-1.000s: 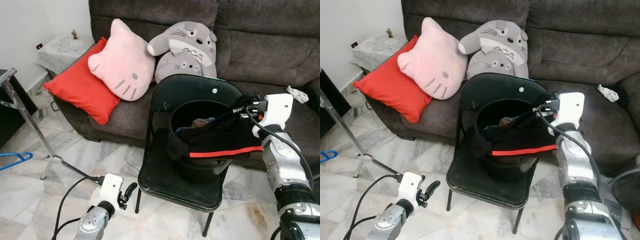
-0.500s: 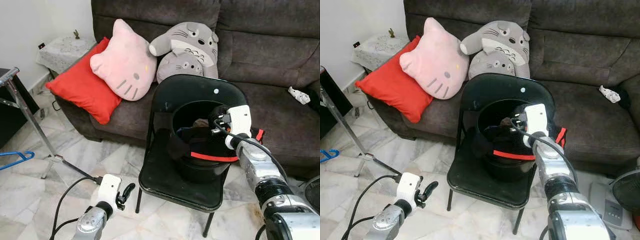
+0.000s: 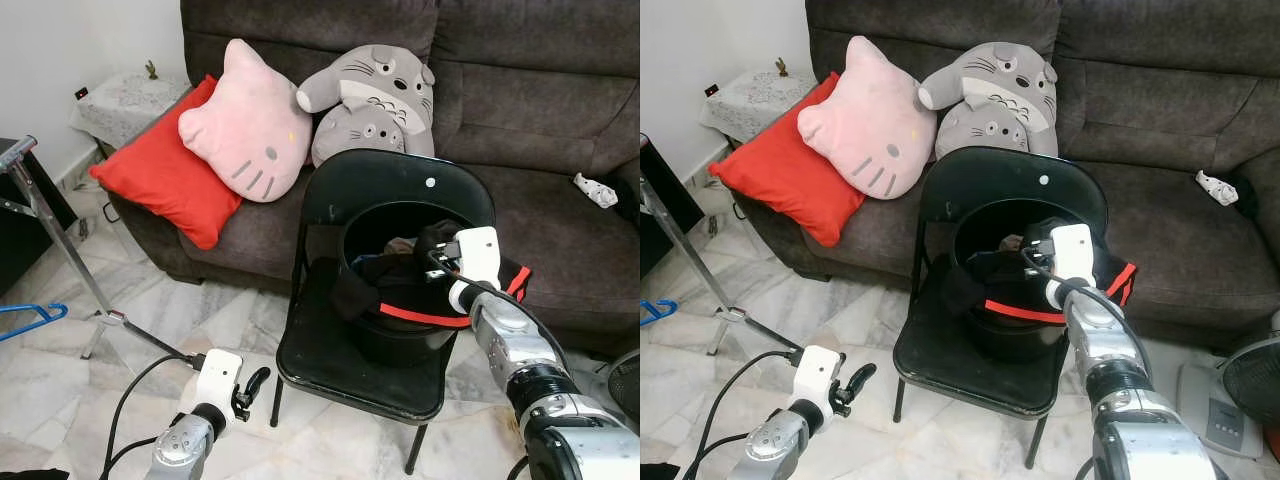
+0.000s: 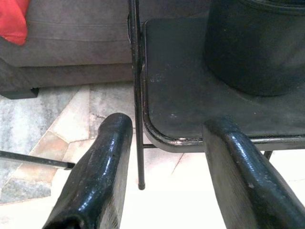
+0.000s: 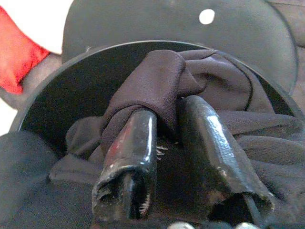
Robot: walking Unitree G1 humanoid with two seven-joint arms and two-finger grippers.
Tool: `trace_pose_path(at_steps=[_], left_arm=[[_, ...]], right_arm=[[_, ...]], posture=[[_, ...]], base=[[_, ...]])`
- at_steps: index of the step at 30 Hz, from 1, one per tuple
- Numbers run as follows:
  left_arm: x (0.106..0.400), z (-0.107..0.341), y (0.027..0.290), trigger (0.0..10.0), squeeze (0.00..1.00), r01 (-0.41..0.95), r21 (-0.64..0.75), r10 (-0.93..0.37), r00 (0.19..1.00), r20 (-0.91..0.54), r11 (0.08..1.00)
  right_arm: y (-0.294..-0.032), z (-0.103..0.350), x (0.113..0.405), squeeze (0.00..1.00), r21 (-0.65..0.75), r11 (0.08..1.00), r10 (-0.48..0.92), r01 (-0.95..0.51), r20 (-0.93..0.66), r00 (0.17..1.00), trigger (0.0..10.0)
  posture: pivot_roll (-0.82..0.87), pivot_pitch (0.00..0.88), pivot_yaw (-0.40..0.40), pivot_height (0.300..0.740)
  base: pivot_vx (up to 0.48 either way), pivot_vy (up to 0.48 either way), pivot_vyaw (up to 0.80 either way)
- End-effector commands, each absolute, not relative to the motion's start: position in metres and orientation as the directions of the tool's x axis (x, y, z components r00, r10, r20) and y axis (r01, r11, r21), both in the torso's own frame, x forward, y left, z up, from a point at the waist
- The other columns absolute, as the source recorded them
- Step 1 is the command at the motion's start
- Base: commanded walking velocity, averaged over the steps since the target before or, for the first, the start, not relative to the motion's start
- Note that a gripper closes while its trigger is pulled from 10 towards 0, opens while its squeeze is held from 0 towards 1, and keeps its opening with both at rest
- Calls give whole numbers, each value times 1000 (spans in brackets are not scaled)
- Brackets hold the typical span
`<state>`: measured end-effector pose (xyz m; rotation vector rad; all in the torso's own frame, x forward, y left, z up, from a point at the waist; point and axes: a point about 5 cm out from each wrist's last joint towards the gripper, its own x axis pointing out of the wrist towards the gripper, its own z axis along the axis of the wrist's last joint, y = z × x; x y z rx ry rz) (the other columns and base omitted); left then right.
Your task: Hang hanger
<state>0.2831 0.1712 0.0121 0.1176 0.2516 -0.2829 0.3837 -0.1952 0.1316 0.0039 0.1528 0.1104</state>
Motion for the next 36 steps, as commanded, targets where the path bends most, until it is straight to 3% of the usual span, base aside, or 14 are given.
trace_pose_path(at_steps=[1,10,15,20,27,31,34,36], left_arm=[[279,6,173,10000,0,298,89,-259,917,-302,950],[279,5,172,10000,0,301,93,-260,915,-308,949],[278,4,174,10000,0,301,97,-258,915,-311,949],[278,4,174,10000,0,302,99,-258,914,-313,948],[277,3,174,10000,0,306,100,-261,912,-316,947],[277,3,174,10000,0,305,101,-260,912,-318,947],[276,2,176,10000,0,303,103,-256,911,-323,947],[276,2,176,10000,0,303,104,-256,911,-323,947]], right_arm=[[-195,133,384,1000,45,994,102,-96,-140,985,10000],[-192,135,386,1000,81,991,121,-110,-136,983,10000],[-183,132,386,1000,12,982,187,-187,-171,967,10000],[-177,134,388,1000,-188,948,214,-257,-222,951,10000],[-172,135,390,1000,-256,924,217,-283,-255,942,10000],[-171,125,387,1000,-241,924,216,-296,-308,926,10000],[-171,121,386,1000,-34,976,197,-217,-306,931,10000],[-171,120,386,1000,-26,977,196,-214,-307,931,10000]], posture=[[-6,110,-10,740],[-1,105,-12,740],[7,94,-12,740],[6,89,-10,740],[7,77,-10,740],[9,75,-10,740],[9,76,-11,740],[5,78,-9,740]], base=[[0,0,0],[0,0,0],[0,0,0],[0,0,0],[0,0,0],[0,0,0],[0,0,0],[0,0,0]])
